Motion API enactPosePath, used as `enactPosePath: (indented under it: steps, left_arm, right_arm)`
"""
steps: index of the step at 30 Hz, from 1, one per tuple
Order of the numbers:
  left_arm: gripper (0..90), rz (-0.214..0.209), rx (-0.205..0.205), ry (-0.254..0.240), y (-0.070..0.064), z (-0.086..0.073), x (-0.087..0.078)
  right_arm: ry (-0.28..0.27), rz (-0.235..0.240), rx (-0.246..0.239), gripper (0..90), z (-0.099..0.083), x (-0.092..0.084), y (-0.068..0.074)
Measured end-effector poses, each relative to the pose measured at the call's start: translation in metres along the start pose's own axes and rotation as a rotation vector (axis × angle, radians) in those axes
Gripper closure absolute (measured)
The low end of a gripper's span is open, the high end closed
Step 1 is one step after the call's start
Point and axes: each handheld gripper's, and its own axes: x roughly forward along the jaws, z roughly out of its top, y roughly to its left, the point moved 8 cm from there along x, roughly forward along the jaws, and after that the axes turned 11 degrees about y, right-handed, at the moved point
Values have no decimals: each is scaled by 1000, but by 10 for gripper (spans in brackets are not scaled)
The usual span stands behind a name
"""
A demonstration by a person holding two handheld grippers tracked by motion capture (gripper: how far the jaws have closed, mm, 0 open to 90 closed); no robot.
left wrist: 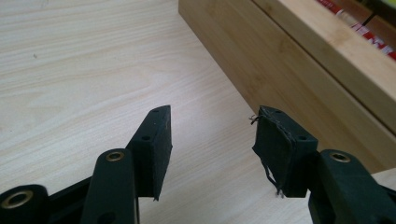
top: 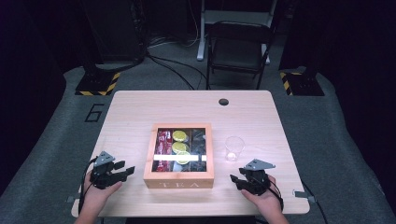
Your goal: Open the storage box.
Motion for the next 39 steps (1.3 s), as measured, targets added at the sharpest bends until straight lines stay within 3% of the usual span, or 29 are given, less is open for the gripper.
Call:
enactPosePath:
  steps: [6, 8, 10, 13, 15, 17, 19, 22, 27, 30, 33, 39]
  left_arm:
    - [477, -18, -4, -2, -8, 11, -10]
    - [476, -19, -9, 5, -11, 14, -12]
    - [476, -20, -4, 14, -15, 18, -13]
    - [472, -7, 18, 20, -21, 24, -16]
    - [469, -14, 15, 12, -25, 28, -20]
    - [465, -15, 7, -2, -29, 31, -25]
    - [474, -7, 9, -30, -33, 32, -30]
    - [505, -4, 33, -32, -39, 29, -34]
    - [537, -34, 47, -63, -47, 20, -36]
    - [554, -51, 50, -65, -50, 14, -34]
    - [578, -50, 59, -61, -50, 10, -31]
    - [604, -54, 82, -73, -47, 10, -29]
  right_arm:
    - [-14, 1, -72, 517, 17, -17, 12]
    - [1, 21, -90, 542, 23, -22, 16]
    - [-2, 56, -88, 543, 31, -26, 21]
    - [-22, 57, -94, 538, 41, -30, 26]
    - [-23, 88, -74, 533, 46, -30, 30]
    - [-36, 87, -71, 534, 48, -30, 33]
    - [-44, 71, -95, 567, 49, -28, 37]
    - [-39, 50, -134, 597, 48, -29, 44]
    - [-29, 83, -122, 642, 46, -35, 61]
    - [-54, 78, -147, 664, 43, -36, 66]
    - [-90, 108, -163, 703, 38, -34, 69]
    - [-56, 143, -201, 800, 27, -25, 71]
